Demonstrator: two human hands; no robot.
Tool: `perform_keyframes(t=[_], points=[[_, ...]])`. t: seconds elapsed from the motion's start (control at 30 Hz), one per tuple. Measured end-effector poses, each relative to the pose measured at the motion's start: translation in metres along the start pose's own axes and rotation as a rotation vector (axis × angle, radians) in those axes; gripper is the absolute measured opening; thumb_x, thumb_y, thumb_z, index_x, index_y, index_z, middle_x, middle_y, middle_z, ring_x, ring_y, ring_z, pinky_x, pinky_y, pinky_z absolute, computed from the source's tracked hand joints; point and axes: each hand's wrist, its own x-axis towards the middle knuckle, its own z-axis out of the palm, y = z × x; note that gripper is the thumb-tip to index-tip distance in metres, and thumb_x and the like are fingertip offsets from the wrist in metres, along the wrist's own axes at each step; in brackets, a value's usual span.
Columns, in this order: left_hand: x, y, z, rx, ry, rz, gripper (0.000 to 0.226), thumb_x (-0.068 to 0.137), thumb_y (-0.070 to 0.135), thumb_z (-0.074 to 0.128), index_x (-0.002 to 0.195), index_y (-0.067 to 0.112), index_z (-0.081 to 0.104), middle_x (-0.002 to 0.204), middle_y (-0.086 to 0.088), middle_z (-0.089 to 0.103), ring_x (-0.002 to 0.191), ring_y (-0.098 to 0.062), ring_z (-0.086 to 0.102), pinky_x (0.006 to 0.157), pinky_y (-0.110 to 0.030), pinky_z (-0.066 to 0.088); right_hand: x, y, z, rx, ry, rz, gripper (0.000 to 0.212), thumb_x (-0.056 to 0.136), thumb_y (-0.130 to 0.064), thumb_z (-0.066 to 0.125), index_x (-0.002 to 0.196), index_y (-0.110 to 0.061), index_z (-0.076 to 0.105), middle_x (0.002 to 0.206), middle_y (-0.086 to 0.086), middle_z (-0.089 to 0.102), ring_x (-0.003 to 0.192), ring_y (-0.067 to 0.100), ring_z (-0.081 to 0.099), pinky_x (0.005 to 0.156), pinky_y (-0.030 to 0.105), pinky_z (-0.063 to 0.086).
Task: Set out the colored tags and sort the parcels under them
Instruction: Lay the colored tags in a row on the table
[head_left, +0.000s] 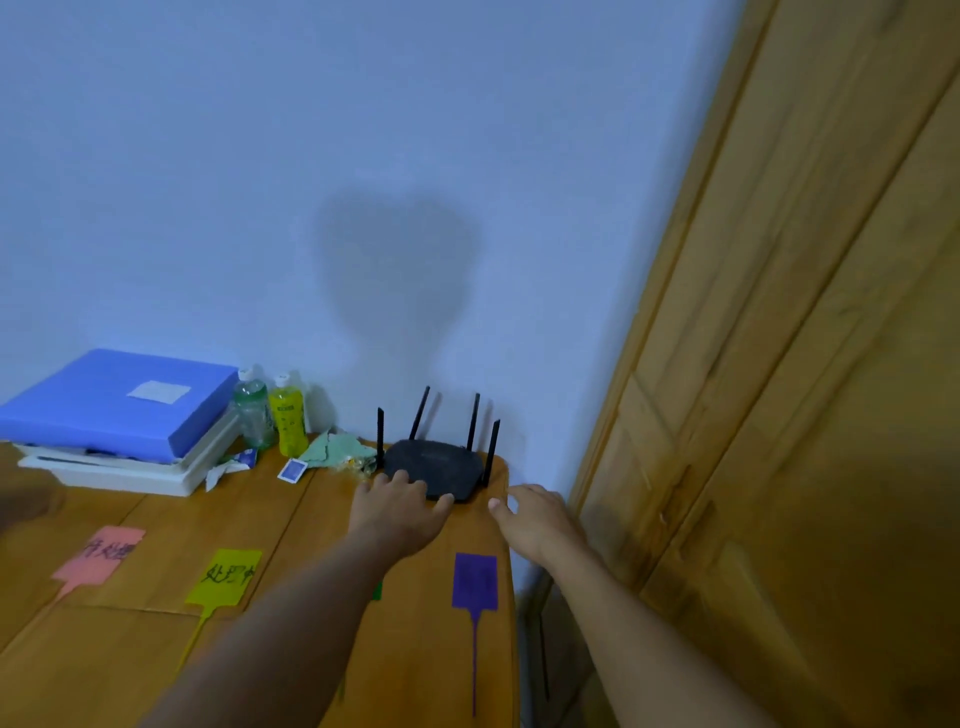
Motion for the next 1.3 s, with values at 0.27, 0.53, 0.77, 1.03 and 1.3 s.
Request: perform_keyframes(t=[0.27, 0.53, 0.77, 1.03, 1.3], points=[[-0.071, -0.023, -0.108, -0.032, 0.069, 0.043, 0.064, 0.100, 0.060, 0.027, 0.126, 0.015, 0.065, 0.132, -0.012, 0.060, 0.126, -0.033, 0.052, 0.105, -0.048, 0.040, -0.081, -0.052, -0.077, -0.055, 0.082, -0.035, 0.060, 0.103, -0.054, 0.033, 0.152, -0.020, 0.040, 0.158, 0.001, 0.039, 0.143, 0.024, 0.036, 0.113, 0.040, 0.034], [-0.169, -0.082, -0.173, -0.019, 0.105, 0.025, 0.065, 0.100, 0.063, 0.028, 0.130, 0.017, 0.062, 0.136, -0.011, 0.058, 0.129, -0.032, 0.051, 0.103, -0.047, 0.040, -0.169, -0.123, -0.094, 0.010, 0.142, -0.103, 0.061, 0.101, -0.052, 0.038, 0.154, -0.022, 0.036, 0.158, 0.002, 0.038, 0.141, 0.025, 0.040, 0.112, 0.041, 0.039], [-0.214, -0.134, -0.218, -0.054, 0.130, 0.053, 0.067, 0.099, 0.064, 0.025, 0.130, 0.018, 0.062, 0.139, -0.010, 0.058, 0.126, -0.031, 0.053, 0.099, -0.046, 0.044, -0.222, -0.182, -0.092, 0.035, 0.164, -0.079, 0.064, 0.098, -0.053, 0.041, 0.154, -0.023, 0.036, 0.158, 0.002, 0.039, 0.140, 0.027, 0.042, 0.111, 0.043, 0.041], [-0.205, -0.223, -0.268, -0.024, 0.106, 0.111, 0.067, 0.101, 0.061, 0.025, 0.148, 0.019, 0.047, 0.153, -0.009, 0.044, 0.140, -0.033, 0.040, 0.112, -0.050, 0.036, -0.228, -0.304, -0.087, 0.067, 0.245, -0.073, 0.064, 0.099, -0.056, 0.042, 0.154, -0.024, 0.036, 0.159, 0.000, 0.038, 0.141, 0.026, 0.041, 0.112, 0.044, 0.040], [-0.191, -0.330, -0.278, -0.063, 0.091, 0.088, 0.063, 0.101, 0.059, 0.027, 0.144, 0.018, 0.050, 0.147, -0.009, 0.049, 0.135, -0.032, 0.043, 0.108, -0.049, 0.038, -0.209, -0.407, -0.058, 0.044, 0.219, -0.100, 0.064, 0.099, -0.056, 0.042, 0.153, -0.022, 0.037, 0.158, 0.002, 0.040, 0.142, 0.027, 0.040, 0.113, 0.044, 0.039]])
